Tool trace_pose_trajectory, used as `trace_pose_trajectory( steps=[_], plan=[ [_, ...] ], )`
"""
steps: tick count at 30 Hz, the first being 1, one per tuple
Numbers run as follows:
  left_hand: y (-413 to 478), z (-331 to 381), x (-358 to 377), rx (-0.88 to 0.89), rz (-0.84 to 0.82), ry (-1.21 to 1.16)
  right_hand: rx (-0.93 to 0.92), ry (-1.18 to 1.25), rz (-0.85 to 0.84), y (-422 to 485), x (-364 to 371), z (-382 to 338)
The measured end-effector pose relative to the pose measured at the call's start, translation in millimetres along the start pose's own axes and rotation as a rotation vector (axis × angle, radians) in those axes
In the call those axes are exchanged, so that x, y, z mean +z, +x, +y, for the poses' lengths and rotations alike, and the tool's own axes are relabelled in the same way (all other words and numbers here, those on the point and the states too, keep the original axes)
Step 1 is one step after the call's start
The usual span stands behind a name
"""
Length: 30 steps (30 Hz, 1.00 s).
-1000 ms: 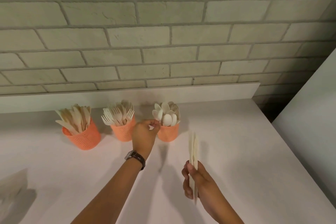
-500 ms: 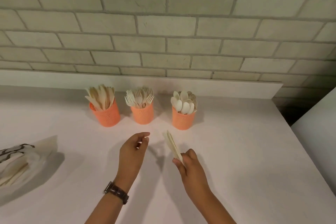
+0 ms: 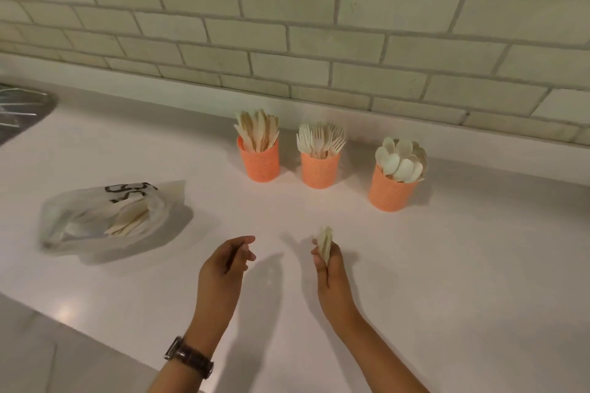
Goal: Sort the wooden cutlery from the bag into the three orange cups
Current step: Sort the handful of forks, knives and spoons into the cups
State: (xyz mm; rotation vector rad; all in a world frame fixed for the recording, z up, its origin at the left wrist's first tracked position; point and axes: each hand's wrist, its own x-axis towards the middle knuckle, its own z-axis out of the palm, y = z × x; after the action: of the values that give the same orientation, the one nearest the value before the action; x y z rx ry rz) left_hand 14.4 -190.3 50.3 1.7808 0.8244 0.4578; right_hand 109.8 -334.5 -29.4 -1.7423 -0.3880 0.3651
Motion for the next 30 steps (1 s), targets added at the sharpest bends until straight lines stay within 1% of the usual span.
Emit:
trace_pose_trajectory(
  steps=[4, 7, 12, 15, 18, 21, 24, 26, 30],
  plan=[
    [10.6, -5.5, -7.4, -0.002, -0.032, -0.016, 0.044, 0.001, 0.03, 0.0, 5.6, 3.0],
    [26.6, -7.7, -10.5, 0.003, -0.093, -0.03, 0.092, -0.005, 0.069, 0.4, 7.0, 5.9],
    [68.9, -7.8, -31.7, 0.055, -0.271, -0.019, 0.102, -0.018, 0.279, 4.4, 21.9, -5.1],
    [98.7, -2.0, -54.0, 0.092, -0.38, -0.023, 0.086, 0.081, 0.386, 16.7, 49.2, -28.9],
    [128.5, 2.4, -78.7, 0.142, -0.42, -0.042, 0.109, 0.187, 0.459, 45.1, 84.2, -60.3],
    [152.1, 5.5, -105.6, 0.169, -0.424, -0.065, 0.0, 0.085, 0.459, 78.9, 114.6, -92.9],
    [171.7, 7.3, -133.1, 0.175, -0.41, -0.072, -0.149, -0.126, 0.414, 120.5, 128.6, -122.6],
    [182.5, 6.7, -150.0, 0.176, -0.378, -0.087, -0.214, -0.274, 0.394, 152.9, 131.6, -139.4],
    [195.4, 4.1, -176.2, 0.174, -0.309, -0.14, -0.18, -0.383, 0.535, 195.1, 141.0, -159.0]
  ],
)
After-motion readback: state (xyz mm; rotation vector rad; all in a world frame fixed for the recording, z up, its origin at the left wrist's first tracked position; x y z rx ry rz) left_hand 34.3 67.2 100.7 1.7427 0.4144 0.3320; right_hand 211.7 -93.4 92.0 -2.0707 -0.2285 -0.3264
